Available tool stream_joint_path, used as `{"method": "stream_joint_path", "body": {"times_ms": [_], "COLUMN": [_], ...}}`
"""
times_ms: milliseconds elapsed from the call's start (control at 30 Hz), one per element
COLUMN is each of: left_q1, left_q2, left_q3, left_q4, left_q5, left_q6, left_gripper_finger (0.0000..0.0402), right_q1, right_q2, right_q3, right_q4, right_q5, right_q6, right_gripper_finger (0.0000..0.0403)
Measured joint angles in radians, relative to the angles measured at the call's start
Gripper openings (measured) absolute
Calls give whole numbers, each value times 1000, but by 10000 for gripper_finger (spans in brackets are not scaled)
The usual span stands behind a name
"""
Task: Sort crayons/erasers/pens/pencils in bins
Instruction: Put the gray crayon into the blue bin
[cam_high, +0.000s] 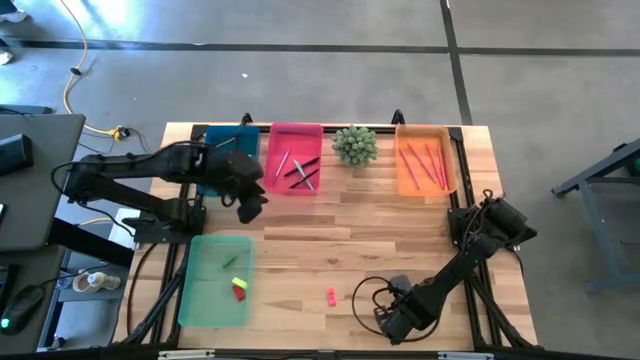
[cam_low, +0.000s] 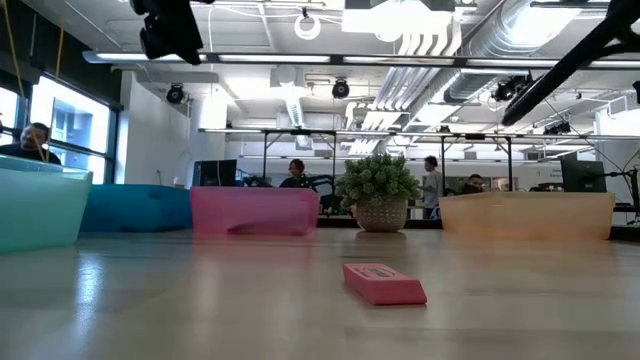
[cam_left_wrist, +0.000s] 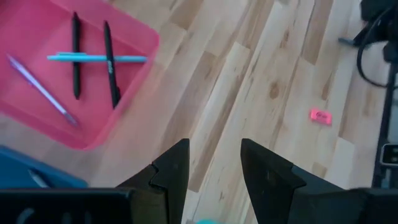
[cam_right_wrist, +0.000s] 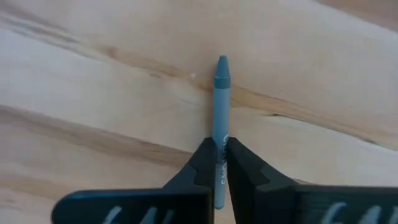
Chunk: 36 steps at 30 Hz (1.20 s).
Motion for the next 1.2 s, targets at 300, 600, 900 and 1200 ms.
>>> {"method": "stream_joint_path", "body": {"times_ms": [300,600,900,1200], "left_q1": [20,12,13,10], "left_q2": [-117,-164,-165,-165], "left_q3": [0,0,-1,-1], "left_q4": [-12,-90,-199,-206], "left_q5": [7,67,145,164], "left_q6": [43,22,-10,29], "left_gripper_finger": [131,131,154,205], "right_q1": [-4,-33,-108,-190], "right_q2": [2,0,-1,-2], "right_q3": [100,209,315,406], "right_q4": [9,7,5,6], "right_q5": [149,339,469,553], "right_q6": [-30,-114,-301,-502], "right_gripper_finger": [7,6,7,7]}}
